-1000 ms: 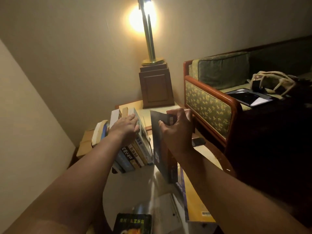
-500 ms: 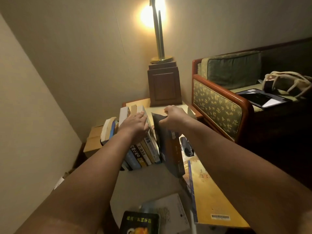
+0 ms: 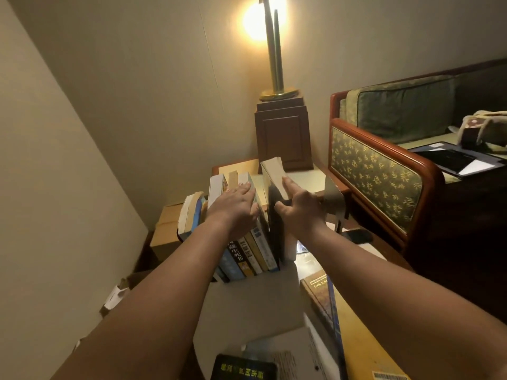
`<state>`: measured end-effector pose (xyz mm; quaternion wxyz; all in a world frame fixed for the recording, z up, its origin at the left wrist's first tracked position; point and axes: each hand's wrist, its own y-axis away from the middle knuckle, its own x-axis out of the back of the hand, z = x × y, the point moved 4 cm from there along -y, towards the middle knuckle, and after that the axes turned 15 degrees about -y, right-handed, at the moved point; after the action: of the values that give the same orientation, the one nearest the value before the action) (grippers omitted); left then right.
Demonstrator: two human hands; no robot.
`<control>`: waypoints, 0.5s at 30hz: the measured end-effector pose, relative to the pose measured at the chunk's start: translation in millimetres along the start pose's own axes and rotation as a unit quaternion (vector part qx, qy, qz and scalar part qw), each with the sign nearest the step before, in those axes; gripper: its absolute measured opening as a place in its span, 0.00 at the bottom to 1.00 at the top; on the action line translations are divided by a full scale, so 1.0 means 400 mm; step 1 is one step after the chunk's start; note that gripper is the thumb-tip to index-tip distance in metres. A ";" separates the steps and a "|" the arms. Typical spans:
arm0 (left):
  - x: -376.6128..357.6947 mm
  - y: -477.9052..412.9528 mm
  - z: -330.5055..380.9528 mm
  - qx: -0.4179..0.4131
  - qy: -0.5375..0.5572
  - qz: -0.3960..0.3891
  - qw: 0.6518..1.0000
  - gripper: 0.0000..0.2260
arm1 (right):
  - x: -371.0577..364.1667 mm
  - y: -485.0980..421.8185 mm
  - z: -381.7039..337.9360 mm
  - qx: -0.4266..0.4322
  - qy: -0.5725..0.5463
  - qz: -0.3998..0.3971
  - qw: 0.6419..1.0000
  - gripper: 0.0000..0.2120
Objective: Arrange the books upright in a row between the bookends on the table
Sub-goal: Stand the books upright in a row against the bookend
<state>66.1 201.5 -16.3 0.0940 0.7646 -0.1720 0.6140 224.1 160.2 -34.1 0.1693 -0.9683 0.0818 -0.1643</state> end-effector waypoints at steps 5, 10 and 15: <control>0.008 0.000 -0.007 0.019 0.074 0.019 0.997 0.26 | -0.047 -0.006 0.030 0.038 -0.013 -0.038 0.998 0.34; 0.015 0.004 -0.001 0.010 0.121 0.025 0.992 0.23 | -0.054 0.013 0.093 -0.017 -0.084 -0.052 0.995 0.37; 0.018 0.005 0.016 -0.013 0.051 0.004 0.999 0.29 | -0.061 0.050 0.187 -0.169 -0.323 -0.100 0.926 0.27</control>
<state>72.6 196.3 -10.8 0.1101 0.7303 -0.1778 0.6503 225.3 169.3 -114.8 0.0032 -0.9863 -0.0485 0.1576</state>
